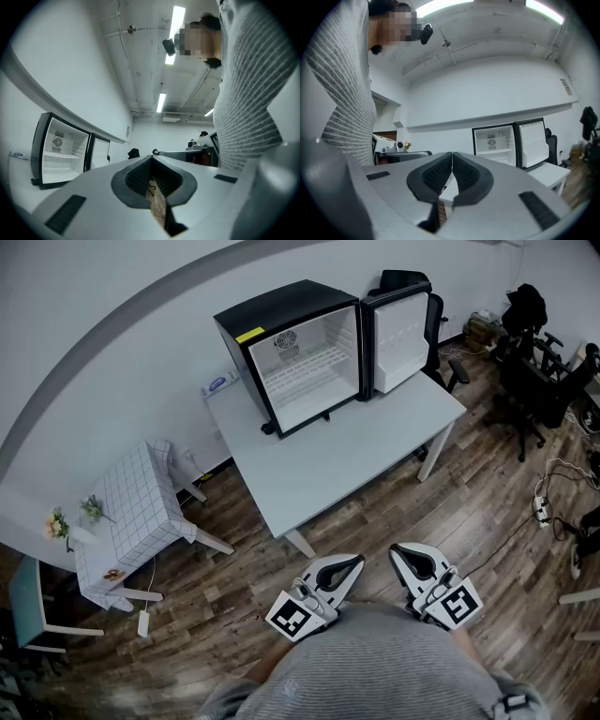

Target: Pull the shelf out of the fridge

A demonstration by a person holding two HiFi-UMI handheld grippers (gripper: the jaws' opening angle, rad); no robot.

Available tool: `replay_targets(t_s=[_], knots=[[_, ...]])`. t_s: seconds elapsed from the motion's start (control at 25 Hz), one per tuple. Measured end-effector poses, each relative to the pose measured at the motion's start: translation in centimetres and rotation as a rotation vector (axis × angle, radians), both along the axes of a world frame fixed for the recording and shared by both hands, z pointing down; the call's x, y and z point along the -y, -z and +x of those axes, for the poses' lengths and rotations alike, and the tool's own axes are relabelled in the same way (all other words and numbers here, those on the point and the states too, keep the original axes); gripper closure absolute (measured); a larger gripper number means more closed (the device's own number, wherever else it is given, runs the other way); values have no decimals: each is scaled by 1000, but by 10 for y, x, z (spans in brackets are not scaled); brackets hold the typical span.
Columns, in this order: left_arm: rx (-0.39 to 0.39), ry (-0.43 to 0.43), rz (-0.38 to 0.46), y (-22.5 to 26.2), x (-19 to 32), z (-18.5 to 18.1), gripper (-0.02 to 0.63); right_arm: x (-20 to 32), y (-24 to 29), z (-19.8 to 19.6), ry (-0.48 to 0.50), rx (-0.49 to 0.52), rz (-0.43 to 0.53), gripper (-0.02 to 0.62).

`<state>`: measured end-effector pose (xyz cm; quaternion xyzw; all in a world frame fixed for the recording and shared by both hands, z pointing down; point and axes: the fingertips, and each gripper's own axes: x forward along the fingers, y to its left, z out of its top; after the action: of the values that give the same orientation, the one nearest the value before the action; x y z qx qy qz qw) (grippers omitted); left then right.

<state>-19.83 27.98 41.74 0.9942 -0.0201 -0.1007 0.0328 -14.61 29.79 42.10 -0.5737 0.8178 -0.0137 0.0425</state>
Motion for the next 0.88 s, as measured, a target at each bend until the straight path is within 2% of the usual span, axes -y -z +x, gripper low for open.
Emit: replay_targets(t_s=[0.12, 0.64, 0.88], knots=[[1, 6, 0, 0, 0, 1, 595, -2, 3, 3, 2, 36, 20, 583], [5, 3, 5, 0, -4, 11, 595, -6, 0, 10, 3, 4, 16, 583], [12, 4, 13, 0, -8, 19, 595, -12, -2, 21, -12, 24, 7, 583]])
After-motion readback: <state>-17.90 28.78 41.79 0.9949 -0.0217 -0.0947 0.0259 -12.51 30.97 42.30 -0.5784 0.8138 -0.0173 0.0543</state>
